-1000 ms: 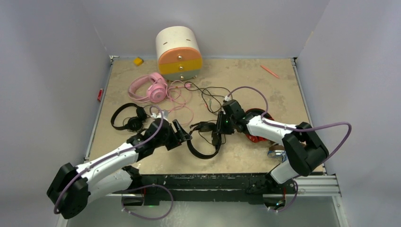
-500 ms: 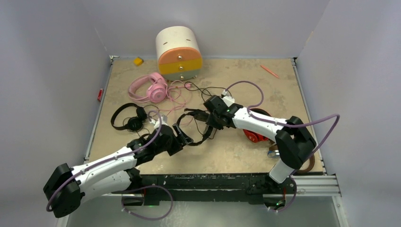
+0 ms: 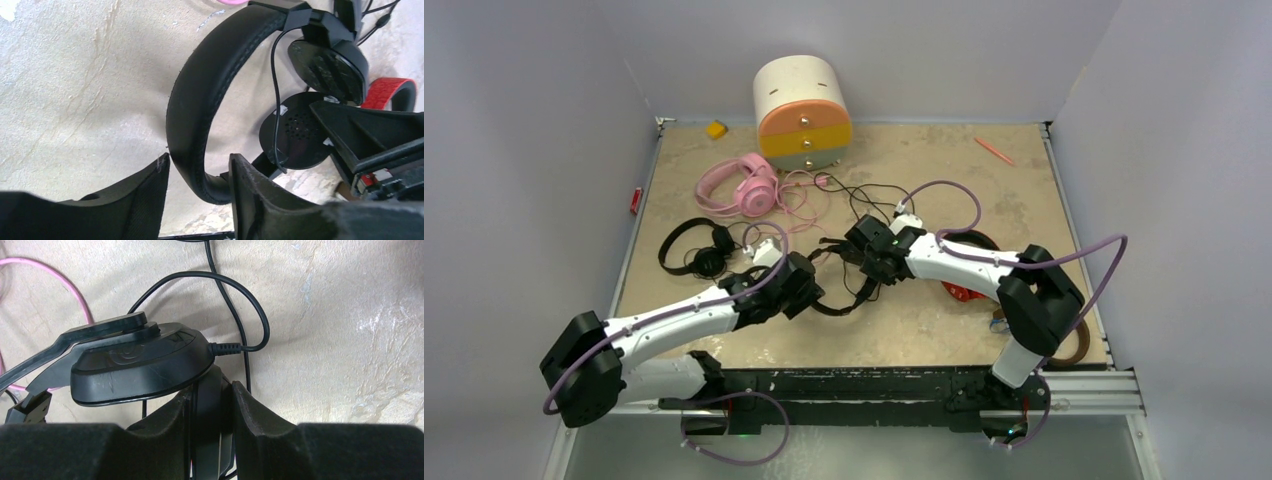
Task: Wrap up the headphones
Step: Pick up the headphones from the center of the board.
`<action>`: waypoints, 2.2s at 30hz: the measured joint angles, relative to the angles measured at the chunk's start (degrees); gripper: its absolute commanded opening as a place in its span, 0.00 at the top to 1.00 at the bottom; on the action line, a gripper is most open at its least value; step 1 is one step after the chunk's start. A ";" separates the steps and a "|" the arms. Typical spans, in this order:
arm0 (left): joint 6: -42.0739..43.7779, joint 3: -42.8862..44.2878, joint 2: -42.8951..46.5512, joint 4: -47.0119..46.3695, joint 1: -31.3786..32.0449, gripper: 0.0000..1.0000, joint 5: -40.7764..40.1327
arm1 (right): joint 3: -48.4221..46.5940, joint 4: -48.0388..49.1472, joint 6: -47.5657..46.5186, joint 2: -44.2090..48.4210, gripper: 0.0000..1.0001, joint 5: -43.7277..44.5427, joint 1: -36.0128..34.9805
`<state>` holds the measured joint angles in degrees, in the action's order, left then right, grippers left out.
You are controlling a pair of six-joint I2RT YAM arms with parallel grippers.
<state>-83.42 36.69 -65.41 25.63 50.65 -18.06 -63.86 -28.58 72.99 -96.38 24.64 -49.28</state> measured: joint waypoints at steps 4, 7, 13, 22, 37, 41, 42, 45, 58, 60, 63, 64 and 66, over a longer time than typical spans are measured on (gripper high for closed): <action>-0.09 0.11 -1.84 0.37 0.50 0.62 -0.52 | 0.00 -0.37 0.59 0.00 0.78 1.03 -0.98; -0.04 0.15 -3.30 0.79 0.55 0.62 -1.70 | 0.00 -0.50 0.72 0.00 0.77 2.10 -1.77; 1.05 1.64 -5.33 2.45 0.55 0.62 -4.37 | 0.00 -0.87 0.90 0.00 0.77 3.93 -2.99; 1.73 3.96 -8.00 4.28 0.55 0.83 -6.03 | 0.00 -1.46 1.42 0.28 0.75 5.99 -3.65; 9.97 6.97 -9.16 8.00 0.48 1.00 -7.52 | 8.17 11.74 -15.78 9.84 0.27 -1.49 -4.35; 14.67 10.93 -9.16 11.08 -0.28 1.00 -8.22 | 12.07 15.74 -24.13 17.64 0.24 -5.29 -4.31; 15.93 11.89 -9.16 11.80 -0.66 1.00 -8.24 | 12.33 16.41 -26.12 19.12 0.23 -6.29 -4.24; 19.47 13.84 -8.87 13.27 -1.53 1.00 -8.26 | 14.01 18.62 -31.50 23.08 0.21 -9.35 -4.17; 29.14 17.40 -5.66 20.33 -3.28 1.00 -9.16 | 27.34 31.36 -52.94 39.10 0.23 -29.07 -4.33; 29.83 17.42 -5.38 20.44 -4.42 1.00 -8.68 | 27.96 32.61 -53.83 39.23 0.24 -30.49 -4.35; 30.95 17.27 -4.35 20.13 -7.93 1.00 -6.36 | 28.65 35.17 -54.64 38.64 0.24 -33.38 -4.35; 31.17 16.94 -3.74 19.69 -9.35 1.00 -5.31 | 28.89 36.28 -54.86 38.16 0.24 -34.86 -4.33; 32.00 15.87 -1.70 18.34 -12.96 1.00 -2.10 | 29.53 39.04 -55.17 36.57 0.24 -37.64 -4.35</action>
<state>-51.42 52.56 -67.11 43.97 37.69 -20.16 -34.33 10.46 17.82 -59.81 -12.99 -53.63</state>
